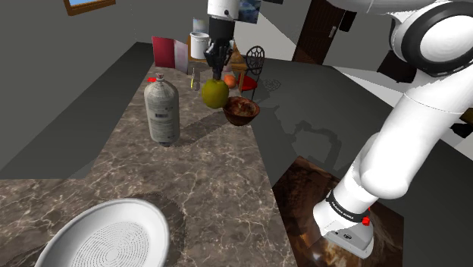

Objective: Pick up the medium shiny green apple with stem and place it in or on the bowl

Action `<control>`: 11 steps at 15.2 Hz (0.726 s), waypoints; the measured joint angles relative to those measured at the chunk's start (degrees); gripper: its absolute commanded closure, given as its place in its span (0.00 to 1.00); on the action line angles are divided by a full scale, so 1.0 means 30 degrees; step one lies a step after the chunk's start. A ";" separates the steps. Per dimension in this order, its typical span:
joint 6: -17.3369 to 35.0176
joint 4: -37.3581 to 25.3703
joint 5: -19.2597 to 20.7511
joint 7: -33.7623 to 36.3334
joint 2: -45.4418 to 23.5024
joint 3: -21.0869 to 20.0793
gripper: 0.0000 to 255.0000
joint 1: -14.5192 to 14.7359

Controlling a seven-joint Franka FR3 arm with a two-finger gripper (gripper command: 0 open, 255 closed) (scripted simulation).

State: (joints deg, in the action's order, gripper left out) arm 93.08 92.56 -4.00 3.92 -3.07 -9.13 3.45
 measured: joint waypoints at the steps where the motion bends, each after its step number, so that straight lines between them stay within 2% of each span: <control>1: -0.0122 0.0003 -0.0005 -0.0422 0.0098 0.0203 1.00 -0.0229; 4: -0.0563 -0.0305 0.0019 -0.1602 0.0134 0.0778 1.00 -0.0865; 11: -0.2216 -0.2519 0.0153 -0.4455 -0.0623 0.2161 1.00 -0.2441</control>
State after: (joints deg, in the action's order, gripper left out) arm 86.43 85.00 -3.54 -9.45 -4.94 -2.65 -3.87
